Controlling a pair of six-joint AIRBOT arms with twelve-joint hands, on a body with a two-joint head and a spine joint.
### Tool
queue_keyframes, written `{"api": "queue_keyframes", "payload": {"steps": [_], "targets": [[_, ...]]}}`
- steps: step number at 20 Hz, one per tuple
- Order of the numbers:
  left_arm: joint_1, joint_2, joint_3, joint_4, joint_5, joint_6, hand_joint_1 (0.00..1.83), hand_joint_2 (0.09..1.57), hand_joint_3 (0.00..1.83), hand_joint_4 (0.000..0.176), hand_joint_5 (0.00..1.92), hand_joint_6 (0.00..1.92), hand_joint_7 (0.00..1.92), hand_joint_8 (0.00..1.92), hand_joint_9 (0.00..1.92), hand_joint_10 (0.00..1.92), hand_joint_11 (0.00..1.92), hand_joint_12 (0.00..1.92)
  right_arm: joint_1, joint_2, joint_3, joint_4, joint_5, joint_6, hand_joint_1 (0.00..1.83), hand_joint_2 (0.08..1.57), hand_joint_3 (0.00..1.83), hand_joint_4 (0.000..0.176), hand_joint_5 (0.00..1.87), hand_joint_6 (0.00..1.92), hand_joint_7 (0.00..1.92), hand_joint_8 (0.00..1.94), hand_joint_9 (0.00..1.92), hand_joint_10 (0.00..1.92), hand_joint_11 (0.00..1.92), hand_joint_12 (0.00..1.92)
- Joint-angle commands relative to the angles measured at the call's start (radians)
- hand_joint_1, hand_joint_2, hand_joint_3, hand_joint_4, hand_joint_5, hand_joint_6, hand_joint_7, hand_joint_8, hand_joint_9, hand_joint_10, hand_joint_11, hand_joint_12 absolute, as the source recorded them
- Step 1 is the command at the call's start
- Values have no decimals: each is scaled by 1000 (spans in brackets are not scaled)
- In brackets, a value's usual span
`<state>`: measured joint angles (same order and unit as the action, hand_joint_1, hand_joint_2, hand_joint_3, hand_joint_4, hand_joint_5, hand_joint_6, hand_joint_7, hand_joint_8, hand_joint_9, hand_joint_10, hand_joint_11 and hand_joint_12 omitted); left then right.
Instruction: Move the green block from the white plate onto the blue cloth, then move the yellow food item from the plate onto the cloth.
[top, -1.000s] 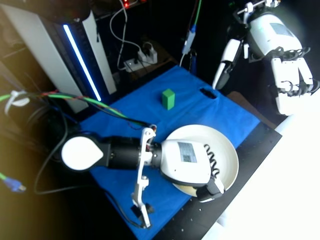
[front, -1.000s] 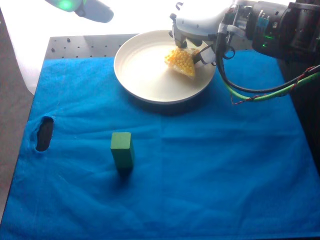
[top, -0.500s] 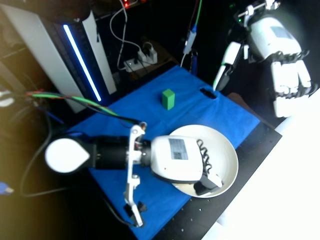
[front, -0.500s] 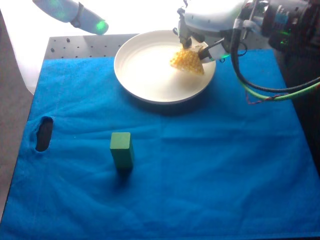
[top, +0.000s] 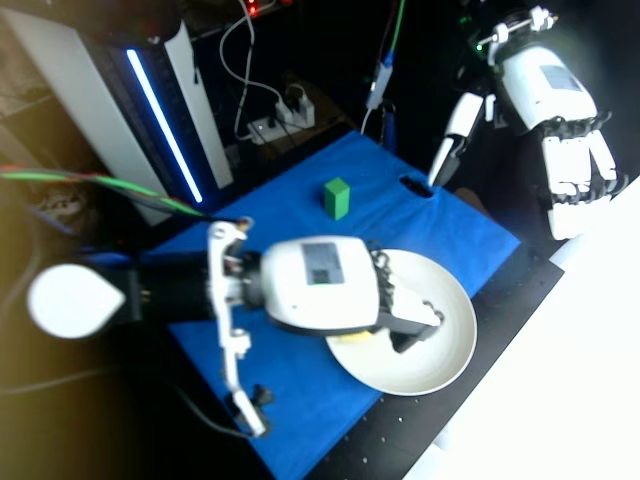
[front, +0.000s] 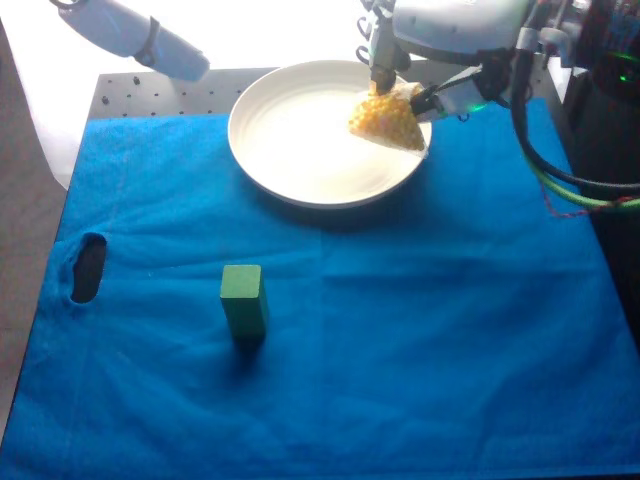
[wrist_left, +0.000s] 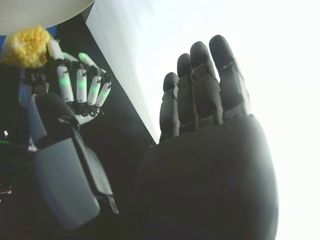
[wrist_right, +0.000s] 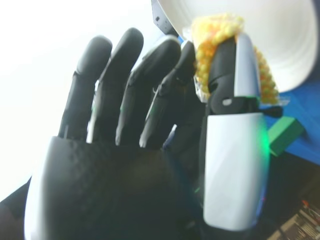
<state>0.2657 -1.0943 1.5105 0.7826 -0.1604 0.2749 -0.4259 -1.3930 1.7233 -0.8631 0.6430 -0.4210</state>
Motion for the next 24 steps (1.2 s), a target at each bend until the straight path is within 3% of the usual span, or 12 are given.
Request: {"api": "queue_keyframes", "payload": {"steps": [1, 5, 6, 9, 10, 11, 12, 14, 16, 18, 20, 24], "targets": [[-7, 4, 7, -20, -70, 15, 739, 783, 0, 56, 192, 0, 401, 17, 369, 6, 51, 704, 19, 7, -14, 52, 100, -5, 1191, 1020, 1, 0, 1227, 536, 917, 1062, 680, 1677, 599, 1918], [11, 8, 8, -65, -70, 45, 718, 808, 0, 64, 200, 0, 416, 2, 381, 1, 119, 605, 19, 68, -89, 37, 128, -5, 1195, 1012, 0, 0, 1242, 515, 1047, 738, 818, 1326, 624, 1779], [14, 9, 8, -67, -70, 47, 695, 821, 3, 61, 192, 0, 373, 0, 361, 0, 108, 588, 19, 85, -107, 31, 135, -5, 1262, 1028, 2, 0, 1304, 250, 1105, 924, 946, 1072, 679, 1641], [18, 9, 9, -72, -69, 47, 723, 841, 3, 63, 208, 1, 429, 16, 378, 4, 126, 536, 19, 133, -156, 14, 153, -5, 1173, 973, 0, 0, 1411, 187, 1258, 499, 898, 1301, 530, 1869], [19, 9, 9, -73, -69, 47, 729, 847, 5, 65, 209, 1, 431, 15, 386, 7, 130, 540, 18, 148, -173, 5, 158, -5, 1180, 976, 0, 0, 1394, 220, 1199, 587, 841, 1363, 510, 1899], [20, 9, 9, -76, -69, 47, 733, 851, 6, 70, 209, 1, 433, 14, 389, 8, 128, 541, 17, 159, -187, -3, 161, -5, 1258, 1025, 3, 0, 1372, 110, 1106, 945, 810, 1213, 465, 1793], [23, 9, 9, -79, -70, 47, 712, 854, 6, 71, 205, 0, 426, 9, 399, 11, 132, 544, 14, 172, -206, -11, 169, -5, 1266, 1032, 1, 0, 1387, 92, 1086, 961, 829, 1007, 485, 1656], [29, 10, 9, -84, -70, 47, 720, 854, 4, 57, 207, 1, 432, 8, 430, 18, 152, 557, -4, 189, -232, -12, 192, -5, 1215, 978, 2, 0, 1410, 165, 973, 1044, 804, 1463, 645, 1841], [35, 11, 9, -90, -71, 47, 735, 868, 7, 46, 202, 1, 414, 0, 426, 12, 131, 554, -25, 203, -257, -14, 206, -5, 1270, 1038, 0, 0, 1313, 202, 1056, 1063, 885, 1250, 704, 1624], [36, 12, 9, -95, -72, 47, 717, 860, 2, 52, 201, 0, 389, 0, 416, 5, 134, 556, -48, 219, -286, -30, 216, -5, 1225, 1004, 0, 0, 1325, 295, 1036, 1232, 946, 1598, 843, 1878], [38, 15, 8, -100, -73, 47, 724, 850, 0, 60, 202, 1, 391, 3, 402, 0, 116, 555, -64, 224, -303, -47, 218, -5, 1278, 1037, 0, 0, 1154, 508, 1193, 831, 1082, 908, 860, 1414], [42, 17, 8, -109, -76, 48, 725, 851, 0, 70, 223, 2, 443, 1, 415, 1, 44, 622, -78, 220, -309, -65, 218, -5, 1264, 1026, 0, 0, 1112, 706, 1305, 491, 1241, 332, 804, 1231]]}}
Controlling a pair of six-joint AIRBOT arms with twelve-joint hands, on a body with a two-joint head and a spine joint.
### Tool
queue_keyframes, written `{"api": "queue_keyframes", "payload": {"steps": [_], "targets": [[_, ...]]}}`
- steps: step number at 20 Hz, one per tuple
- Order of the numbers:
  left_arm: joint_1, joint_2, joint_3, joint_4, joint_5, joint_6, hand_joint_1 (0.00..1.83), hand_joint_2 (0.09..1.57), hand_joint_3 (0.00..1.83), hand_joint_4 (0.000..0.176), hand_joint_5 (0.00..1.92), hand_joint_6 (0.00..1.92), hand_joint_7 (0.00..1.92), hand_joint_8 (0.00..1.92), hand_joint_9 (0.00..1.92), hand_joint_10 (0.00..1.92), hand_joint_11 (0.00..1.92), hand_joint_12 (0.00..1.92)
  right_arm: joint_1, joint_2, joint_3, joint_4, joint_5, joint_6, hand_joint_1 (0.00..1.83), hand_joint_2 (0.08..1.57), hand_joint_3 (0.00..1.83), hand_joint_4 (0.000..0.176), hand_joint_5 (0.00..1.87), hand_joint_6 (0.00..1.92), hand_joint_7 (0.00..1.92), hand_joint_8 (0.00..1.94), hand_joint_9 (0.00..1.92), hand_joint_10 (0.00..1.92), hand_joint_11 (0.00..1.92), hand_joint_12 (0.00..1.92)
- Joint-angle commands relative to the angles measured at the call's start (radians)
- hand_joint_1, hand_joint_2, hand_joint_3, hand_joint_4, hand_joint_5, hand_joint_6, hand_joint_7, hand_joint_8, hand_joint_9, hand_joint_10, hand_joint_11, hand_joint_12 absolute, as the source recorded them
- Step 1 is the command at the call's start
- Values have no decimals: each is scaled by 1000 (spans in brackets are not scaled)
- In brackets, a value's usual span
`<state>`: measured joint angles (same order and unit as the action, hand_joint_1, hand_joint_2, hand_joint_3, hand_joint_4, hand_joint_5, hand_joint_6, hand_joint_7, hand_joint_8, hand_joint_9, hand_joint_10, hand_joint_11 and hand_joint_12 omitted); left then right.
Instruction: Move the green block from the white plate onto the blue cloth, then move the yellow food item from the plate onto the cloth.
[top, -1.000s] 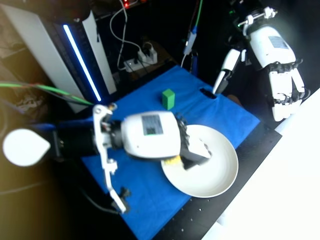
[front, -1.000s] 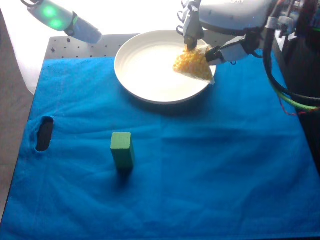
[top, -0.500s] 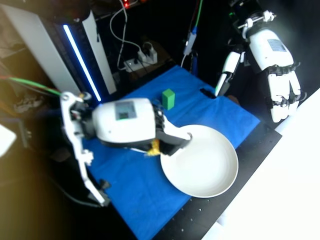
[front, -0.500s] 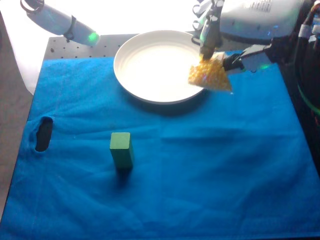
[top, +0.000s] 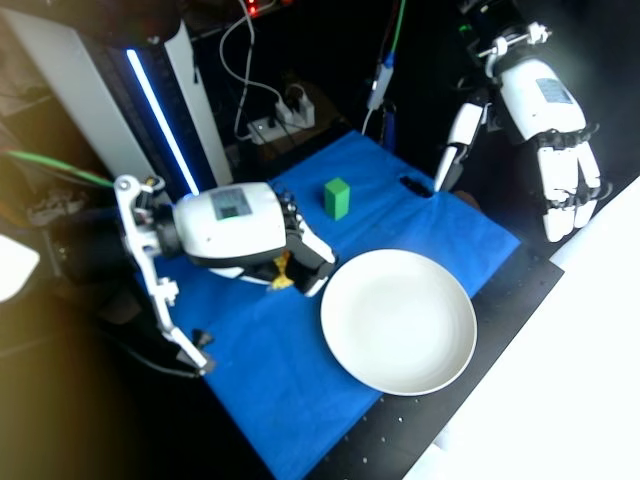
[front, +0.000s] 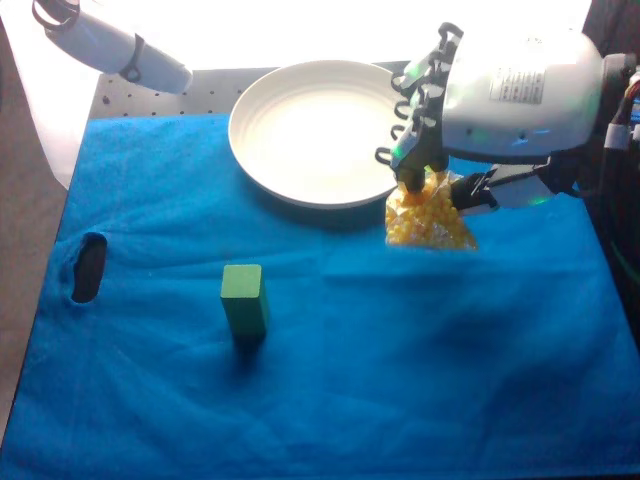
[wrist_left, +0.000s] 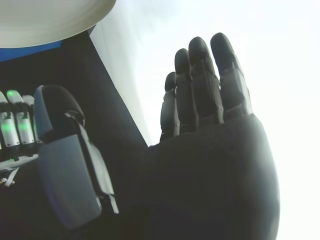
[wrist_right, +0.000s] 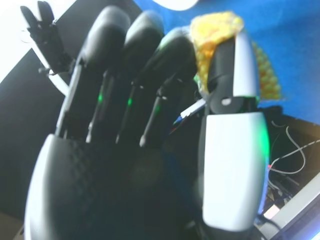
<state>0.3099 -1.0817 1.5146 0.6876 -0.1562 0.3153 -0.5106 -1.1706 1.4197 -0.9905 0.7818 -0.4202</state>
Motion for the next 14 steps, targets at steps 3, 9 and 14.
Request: {"api": "queue_keyframes", "payload": {"steps": [3, 9, 14], "targets": [[0, 4, 2, -14, -80, 8, 740, 840, 0, 67, 215, 0, 439, 1, 385, 0, 24, 616, 6, -2, -12, 48, 79, -6, 1160, 937, 0, 0, 908, 143, 1063, 77, 1054, 119, 559, 1339], [5, 5, 1, -16, -81, 8, 735, 830, 0, 72, 241, 2, 379, 0, 374, 1, 0, 754, 6, 30, -31, 47, 79, -6, 935, 735, 0, 0, 487, 0, 643, 0, 688, 0, 306, 1366], [7, 5, 1, -19, -83, 8, 737, 826, 0, 63, 232, 3, 413, 5, 386, 4, 6, 744, 6, 39, -21, 88, 79, -6, 788, 711, 0, 74, 230, 0, 395, 0, 482, 0, 94, 1221]]}}
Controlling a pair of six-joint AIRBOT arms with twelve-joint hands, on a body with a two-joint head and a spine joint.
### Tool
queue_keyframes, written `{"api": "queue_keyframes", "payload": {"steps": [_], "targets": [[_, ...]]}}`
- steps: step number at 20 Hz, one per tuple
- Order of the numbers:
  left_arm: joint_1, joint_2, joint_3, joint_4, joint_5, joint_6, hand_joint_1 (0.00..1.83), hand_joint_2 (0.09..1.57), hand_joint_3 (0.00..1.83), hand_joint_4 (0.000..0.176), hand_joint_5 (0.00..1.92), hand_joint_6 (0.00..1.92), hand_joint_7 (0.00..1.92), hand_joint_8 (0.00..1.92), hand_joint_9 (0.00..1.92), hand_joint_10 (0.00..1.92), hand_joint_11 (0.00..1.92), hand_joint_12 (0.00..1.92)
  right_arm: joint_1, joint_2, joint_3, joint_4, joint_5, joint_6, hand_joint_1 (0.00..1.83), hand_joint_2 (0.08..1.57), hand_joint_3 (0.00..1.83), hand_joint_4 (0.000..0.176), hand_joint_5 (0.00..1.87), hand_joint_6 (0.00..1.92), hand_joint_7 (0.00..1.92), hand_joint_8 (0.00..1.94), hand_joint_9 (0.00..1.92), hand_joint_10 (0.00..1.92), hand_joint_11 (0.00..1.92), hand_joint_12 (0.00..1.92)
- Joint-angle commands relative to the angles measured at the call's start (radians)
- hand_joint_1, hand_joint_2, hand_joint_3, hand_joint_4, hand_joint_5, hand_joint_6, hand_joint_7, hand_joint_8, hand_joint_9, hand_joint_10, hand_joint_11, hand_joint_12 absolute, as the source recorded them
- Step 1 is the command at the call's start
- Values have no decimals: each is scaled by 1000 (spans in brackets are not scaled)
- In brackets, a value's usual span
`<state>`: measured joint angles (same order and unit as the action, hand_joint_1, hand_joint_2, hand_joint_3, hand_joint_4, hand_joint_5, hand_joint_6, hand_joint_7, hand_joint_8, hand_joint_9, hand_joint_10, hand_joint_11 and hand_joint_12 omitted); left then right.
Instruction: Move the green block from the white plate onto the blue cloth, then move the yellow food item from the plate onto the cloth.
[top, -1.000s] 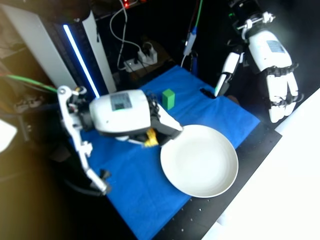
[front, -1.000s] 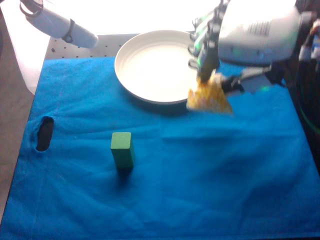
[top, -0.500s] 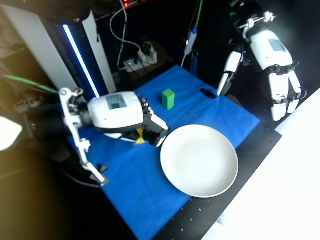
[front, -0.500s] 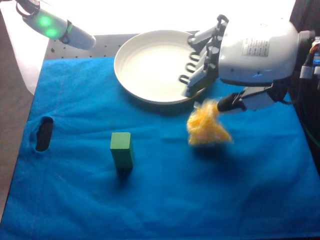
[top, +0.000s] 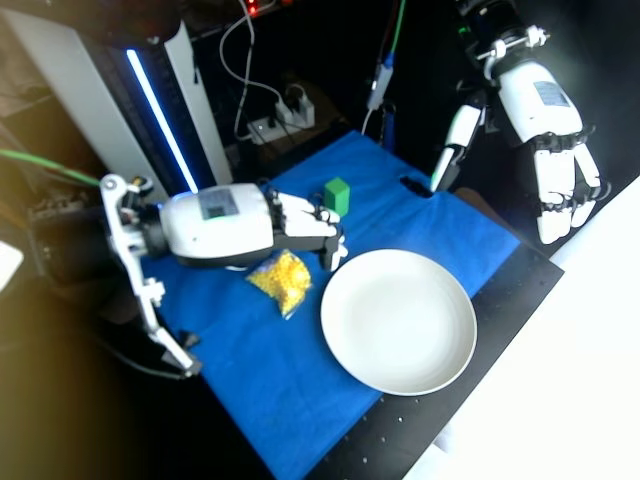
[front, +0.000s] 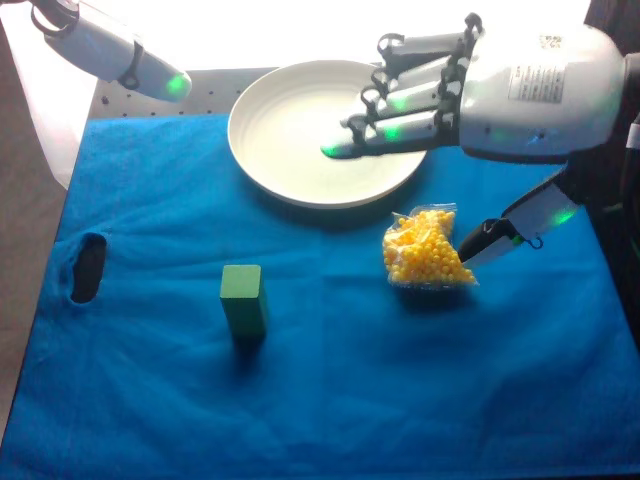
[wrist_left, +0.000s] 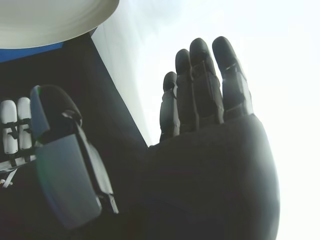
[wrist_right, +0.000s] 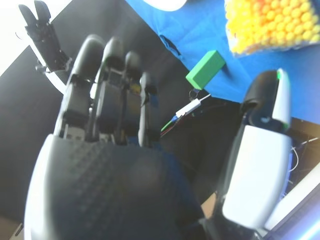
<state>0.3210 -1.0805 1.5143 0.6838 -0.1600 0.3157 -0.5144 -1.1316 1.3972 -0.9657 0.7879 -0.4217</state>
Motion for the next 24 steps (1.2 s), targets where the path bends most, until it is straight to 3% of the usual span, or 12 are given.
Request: {"api": "queue_keyframes", "payload": {"steps": [1, 4, 6, 7, 9, 11, 13, 16, 17, 19, 20, 24], "targets": [[-3, 4, 1, -18, -82, 8, 743, 828, 0, 61, 215, 0, 414, 3, 380, 1, 0, 729, 10, 2, 3, 92, 73, -4, 796, 716, 0, 73, 185, 0, 356, 0, 440, 0, 65, 1140], [-2, 4, 0, -19, -89, 8, 693, 804, 0, 66, 213, 1, 411, 2, 385, 3, 13, 737, 13, 3, 8, 183, 73, -4, 565, 819, 0, 141, 116, 0, 274, 0, 334, 0, 61, 817], [-1, 4, -2, -20, -98, 9, 654, 830, 5, 59, 184, 0, 361, 0, 371, 0, 43, 748, 20, 0, 28, 223, 74, -4, 239, 938, 7, 68, 59, 0, 299, 0, 314, 0, 7, 936], [-1, 4, -6, -20, -109, 10, 657, 824, 2, 59, 181, 0, 349, 0, 372, 1, 52, 752, 24, 1, 35, 285, 77, -4, 218, 1013, 12, 35, 22, 0, 118, 0, 250, 0, 1, 901], [-1, 5, -11, -22, -124, 10, 626, 820, 0, 71, 163, 3, 306, 0, 344, 0, 49, 753, 27, 2, 46, 350, 77, -4, 66, 1145, 13, 25, 21, 3, 231, 15, 300, 12, 0, 907], [-1, 6, -15, -22, -134, 10, 641, 774, 0, 86, 168, 0, 297, 2, 332, 0, 80, 708, 32, 1, 58, 392, 78, -4, 55, 1119, 0, 82, 50, 3, 215, 3, 184, 4, 0, 559], [1, 9, -21, -56, -160, 33, 648, 766, 0, 109, 211, 0, 373, 0, 351, 0, 127, 628, 47, -3, 84, 455, 83, -4, 153, 992, 0, 170, 108, 6, 149, 0, 161, 2, 0, 606], [17, 24, -40, -199, -224, 141, 590, 787, 9, 127, 220, 1, 374, 0, 366, 6, 161, 623, 47, 1, 95, 557, 108, -4, 146, 978, 0, 162, 96, 0, 140, 0, 183, 5, 0, 729], [31, 39, -53, -272, -266, 190, 419, 844, 0, 98, 157, 0, 339, 0, 339, 2, 126, 678, 48, 3, 103, 591, 128, -4, 101, 963, 0, 172, 48, 0, 123, 0, 157, 1, 0, 688], [43, 74, -95, -382, -340, 283, 198, 848, 0, 81, 120, 0, 307, 0, 328, 0, 50, 810, 47, 14, 108, 673, 176, -4, 115, 939, 0, 176, 50, 2, 113, 3, 118, 11, 0, 503], [44, 100, -137, -459, -393, 381, 85, 916, 3, 138, 155, 0, 304, 0, 312, 0, 30, 775, 47, 32, 104, 735, 210, -4, 195, 926, 0, 176, 16, 0, 145, 2, 182, 7, 2, 586], [57, 132, -177, -520, -486, 415, 2, 958, 0, 165, 208, 2, 346, 2, 369, 4, 133, 677, 44, 36, 101, 823, 270, -4, 215, 932, 0, 176, 0, 0, 146, 1, 191, 1, 0, 672]]}}
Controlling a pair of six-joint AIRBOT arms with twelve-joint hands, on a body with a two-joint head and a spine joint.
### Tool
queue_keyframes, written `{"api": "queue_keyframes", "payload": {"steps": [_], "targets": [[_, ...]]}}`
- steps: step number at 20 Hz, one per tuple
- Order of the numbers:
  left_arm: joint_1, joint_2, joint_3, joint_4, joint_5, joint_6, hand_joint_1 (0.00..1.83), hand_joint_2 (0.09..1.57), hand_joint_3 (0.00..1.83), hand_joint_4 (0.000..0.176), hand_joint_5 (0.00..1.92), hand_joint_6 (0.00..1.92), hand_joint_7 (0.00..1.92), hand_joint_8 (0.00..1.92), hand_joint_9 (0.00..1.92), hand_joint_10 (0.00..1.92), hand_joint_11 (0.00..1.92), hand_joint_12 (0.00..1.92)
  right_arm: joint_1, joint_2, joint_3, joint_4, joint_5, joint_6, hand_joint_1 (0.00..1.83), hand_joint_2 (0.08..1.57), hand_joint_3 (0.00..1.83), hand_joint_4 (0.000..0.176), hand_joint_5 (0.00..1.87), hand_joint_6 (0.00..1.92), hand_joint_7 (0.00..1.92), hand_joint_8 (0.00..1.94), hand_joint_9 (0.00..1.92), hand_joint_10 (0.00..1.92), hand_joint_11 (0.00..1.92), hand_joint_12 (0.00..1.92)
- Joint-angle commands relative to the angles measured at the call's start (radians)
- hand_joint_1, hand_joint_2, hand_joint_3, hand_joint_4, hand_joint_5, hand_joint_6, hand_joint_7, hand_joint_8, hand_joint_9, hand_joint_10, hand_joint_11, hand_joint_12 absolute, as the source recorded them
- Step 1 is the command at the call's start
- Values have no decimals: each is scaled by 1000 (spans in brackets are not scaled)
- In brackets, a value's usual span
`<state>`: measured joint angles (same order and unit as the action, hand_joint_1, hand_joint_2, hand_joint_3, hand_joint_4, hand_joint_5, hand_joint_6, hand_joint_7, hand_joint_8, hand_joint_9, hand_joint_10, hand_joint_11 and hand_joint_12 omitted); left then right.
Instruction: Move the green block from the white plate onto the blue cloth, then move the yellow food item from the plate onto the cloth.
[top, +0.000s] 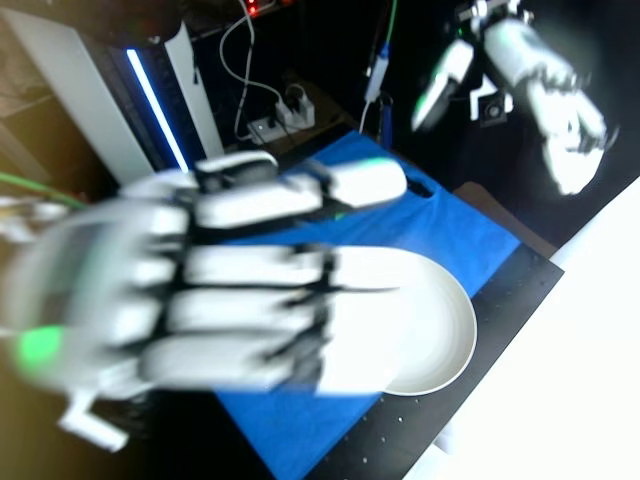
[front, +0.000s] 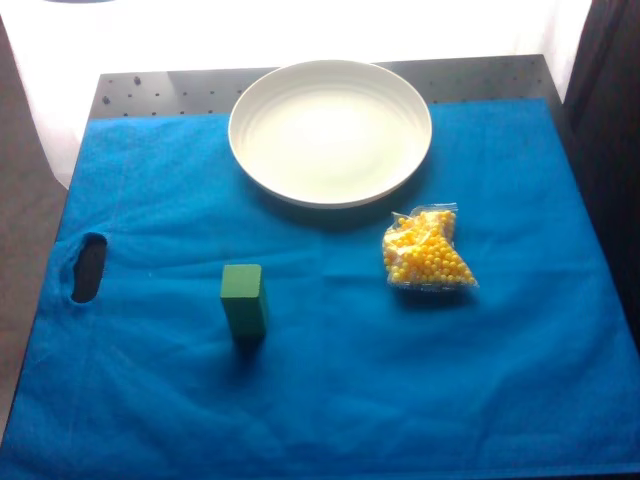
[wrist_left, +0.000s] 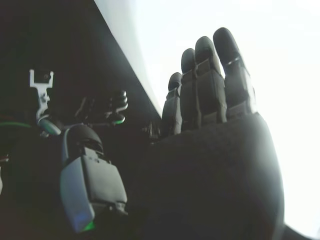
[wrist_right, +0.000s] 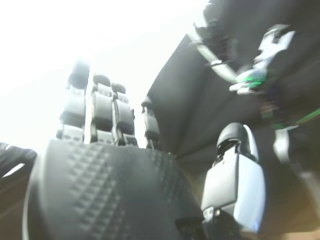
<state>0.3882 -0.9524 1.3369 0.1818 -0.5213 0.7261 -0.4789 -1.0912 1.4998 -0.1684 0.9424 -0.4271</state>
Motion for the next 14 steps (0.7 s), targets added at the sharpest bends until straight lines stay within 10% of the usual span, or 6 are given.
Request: {"api": "queue_keyframes", "payload": {"steps": [1, 5, 8, 14], "targets": [[2, 9, -5, -30, -144, 5, 0, 931, 0, 162, 219, 5, 361, 7, 388, 10, 159, 683, 8, -9, -1, 34, 120, 1, 190, 917, 0, 176, 0, 0, 139, 1, 186, 0, 0, 634], [35, 16, -16, -60, -222, -18, 0, 917, 1, 122, 185, 2, 362, 0, 385, 1, 188, 599, -1, -15, -6, 51, 143, 1, 179, 909, 0, 176, 0, 0, 114, 2, 161, 0, 0, 511], [53, 27, -33, -65, -275, -34, 0, 913, 0, 173, 198, 10, 337, 5, 334, 0, 133, 547, -11, -13, -14, 59, 162, 1, 187, 914, 0, 176, 0, 0, 150, 3, 181, 4, 0, 570], [68, 33, -44, -81, -302, -34, 0, 934, 0, 161, 168, 1, 303, 2, 309, 0, 66, 655, -22, -5, -26, 75, 188, 1, 163, 919, 0, 176, 41, 7, 180, 5, 204, 7, 0, 650]]}}
